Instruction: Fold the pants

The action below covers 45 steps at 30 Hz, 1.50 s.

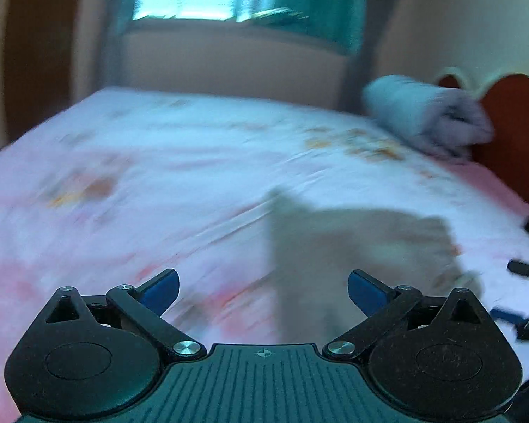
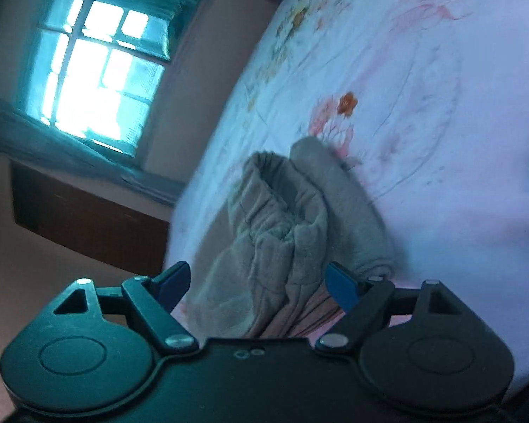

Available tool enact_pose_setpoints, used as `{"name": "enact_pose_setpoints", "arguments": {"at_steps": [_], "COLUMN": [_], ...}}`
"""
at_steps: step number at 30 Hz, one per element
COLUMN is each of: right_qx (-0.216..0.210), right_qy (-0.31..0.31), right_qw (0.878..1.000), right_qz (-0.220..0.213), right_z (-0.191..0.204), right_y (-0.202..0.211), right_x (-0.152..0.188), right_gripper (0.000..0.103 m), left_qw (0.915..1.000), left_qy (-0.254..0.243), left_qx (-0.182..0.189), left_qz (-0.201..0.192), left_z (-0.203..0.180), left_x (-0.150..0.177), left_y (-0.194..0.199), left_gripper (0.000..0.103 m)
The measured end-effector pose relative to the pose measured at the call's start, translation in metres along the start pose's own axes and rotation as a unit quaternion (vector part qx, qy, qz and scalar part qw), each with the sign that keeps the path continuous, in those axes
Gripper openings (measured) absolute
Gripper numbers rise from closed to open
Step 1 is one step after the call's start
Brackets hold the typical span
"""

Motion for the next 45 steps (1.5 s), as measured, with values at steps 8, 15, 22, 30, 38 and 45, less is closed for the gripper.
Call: {"name": "enact_pose_setpoints", "arguments": {"at_steps": [8,15,22,30,38,45], "right_qx": [0.064,0.105,0.107,0.088,0.129,0.116], "right_qy": [0.014,0.018,0.011,-0.022,-0.013,0.043], "right_qw": [0.998,0.994,0.994,0.995,0.991,0.992], "right_qz": [0.023,0.038,-0.002,-0.040,0.024,0.012], "right_z": [0.028,0.032,0.012,0.001,0.016,0.038], "right_y": [-0.032,-0.053,-0.022,0.005,-0.054,-0.059], "right_x": [0.011,0.010,0.005,0.008,0.010,0.010], "right_gripper": [0.041,0.009,0.000,0.072,0.068,0.035], "left_qw": [0.9982,0.9981,0.9990,0.9988,0.9988,0.9937], "left_qy": [0.044,0.057,0.039,0.035,0.033,-0.076], "left_qx": [-0.034,-0.018,-0.004,-0.002,-0.003,0.062], "left_qz": [0.020,0.017,0.023,0.035,0.036,0.054], "left_z": [0.049,0.046,0.030,0.026,0.024,-0.029], "left_x": [0.045,0.054,0.065,0.066,0.065,0.062], "left_y": [0.016,-0.010,-0.014,-0.023,-0.022,-0.035], "left_gripper": [0.101,0.101,0.101,0.101,0.101,0.101]}}
Point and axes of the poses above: each gripper's, at about its wrist camera, not at the fingertips, and y roughly against the way its jaws point, z to its left, x to its underside, the point moved 1 cm from there along -y, roughly the way its jaws point, and after that the axes turned 9 degrees about -z, right-handed, at the moved point
